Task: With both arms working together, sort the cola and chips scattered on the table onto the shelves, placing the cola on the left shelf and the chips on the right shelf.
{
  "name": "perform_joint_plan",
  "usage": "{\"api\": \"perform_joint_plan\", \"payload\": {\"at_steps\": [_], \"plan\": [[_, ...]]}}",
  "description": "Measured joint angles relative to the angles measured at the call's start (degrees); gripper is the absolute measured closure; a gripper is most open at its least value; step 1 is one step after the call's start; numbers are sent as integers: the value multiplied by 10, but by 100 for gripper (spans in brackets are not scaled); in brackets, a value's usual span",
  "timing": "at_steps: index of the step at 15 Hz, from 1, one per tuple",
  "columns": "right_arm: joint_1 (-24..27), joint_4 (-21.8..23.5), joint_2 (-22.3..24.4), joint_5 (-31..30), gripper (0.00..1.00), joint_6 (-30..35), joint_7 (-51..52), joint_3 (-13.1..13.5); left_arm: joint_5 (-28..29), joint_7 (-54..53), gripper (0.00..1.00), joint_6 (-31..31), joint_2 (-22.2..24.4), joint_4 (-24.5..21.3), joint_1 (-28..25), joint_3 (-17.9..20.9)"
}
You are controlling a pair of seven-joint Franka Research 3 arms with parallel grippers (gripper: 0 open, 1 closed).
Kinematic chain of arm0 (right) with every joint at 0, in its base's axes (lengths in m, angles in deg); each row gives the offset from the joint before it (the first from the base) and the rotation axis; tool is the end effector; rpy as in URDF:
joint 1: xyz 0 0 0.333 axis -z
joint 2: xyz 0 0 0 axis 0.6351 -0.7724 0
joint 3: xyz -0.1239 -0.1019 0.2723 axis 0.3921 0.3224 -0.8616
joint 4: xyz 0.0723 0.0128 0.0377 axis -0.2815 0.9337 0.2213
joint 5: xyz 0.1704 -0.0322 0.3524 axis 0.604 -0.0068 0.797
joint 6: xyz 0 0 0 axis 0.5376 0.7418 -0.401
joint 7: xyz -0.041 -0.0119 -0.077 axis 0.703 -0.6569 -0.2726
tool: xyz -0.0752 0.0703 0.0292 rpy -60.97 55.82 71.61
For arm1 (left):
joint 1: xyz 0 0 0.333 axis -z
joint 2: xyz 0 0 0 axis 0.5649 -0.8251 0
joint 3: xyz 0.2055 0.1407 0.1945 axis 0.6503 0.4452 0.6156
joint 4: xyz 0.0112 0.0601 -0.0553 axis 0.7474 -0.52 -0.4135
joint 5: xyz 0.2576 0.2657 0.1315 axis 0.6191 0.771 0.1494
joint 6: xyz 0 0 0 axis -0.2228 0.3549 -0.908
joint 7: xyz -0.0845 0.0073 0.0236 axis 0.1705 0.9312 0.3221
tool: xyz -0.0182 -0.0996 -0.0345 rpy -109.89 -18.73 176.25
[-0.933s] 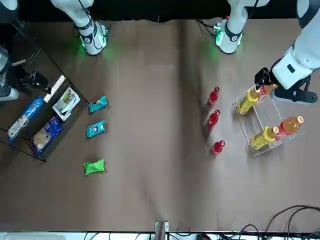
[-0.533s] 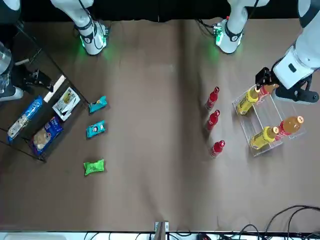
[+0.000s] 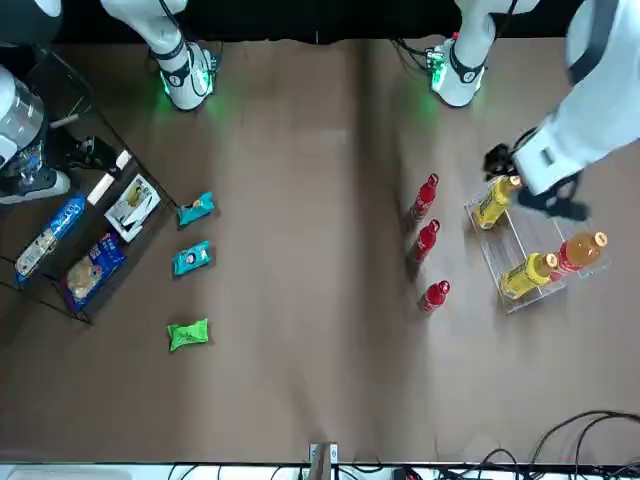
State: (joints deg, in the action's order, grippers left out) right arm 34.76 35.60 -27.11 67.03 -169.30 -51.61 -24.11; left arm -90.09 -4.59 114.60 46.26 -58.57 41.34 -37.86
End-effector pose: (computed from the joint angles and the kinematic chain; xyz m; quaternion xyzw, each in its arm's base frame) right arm 0.5334 0.0340 0.5875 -0.9973 -0.0559 0.0330 0.0354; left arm 0.5535 -0.1297 0.5488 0.9864 -0.1243 -0.1070 0.0073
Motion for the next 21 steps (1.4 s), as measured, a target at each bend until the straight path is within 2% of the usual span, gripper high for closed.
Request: {"api": "perform_joint_plan", "payload": {"at_steps": [4,8,11,13,16,18,21], "plan": [[-4,0,0,0,0,0,-10,0,-10,31,0,44,-51,-64,28,-23],[-6,0,0,0,0,-1,-11,0,-28,66,0,133,-58,-171,33,-44],[-8,1,-2,-1,0,-1,-11,0,-28,76,0,151,-57,-205,33,-49],[-10,1,-3,-1,0,-1,-11,0,-28,80,0,173,-55,-208,32,-48],[-11,1,-6,-1,0,-4,-11,0,-21,84,0,259,-53,-194,28,-46],[-11,1,-8,-1,0,-8,-11,0,12,97,0,308,-65,-178,25,-43],[-11,1,-13,-1,0,-23,-11,0,72,142,0,356,-107,-149,25,-42]]}}
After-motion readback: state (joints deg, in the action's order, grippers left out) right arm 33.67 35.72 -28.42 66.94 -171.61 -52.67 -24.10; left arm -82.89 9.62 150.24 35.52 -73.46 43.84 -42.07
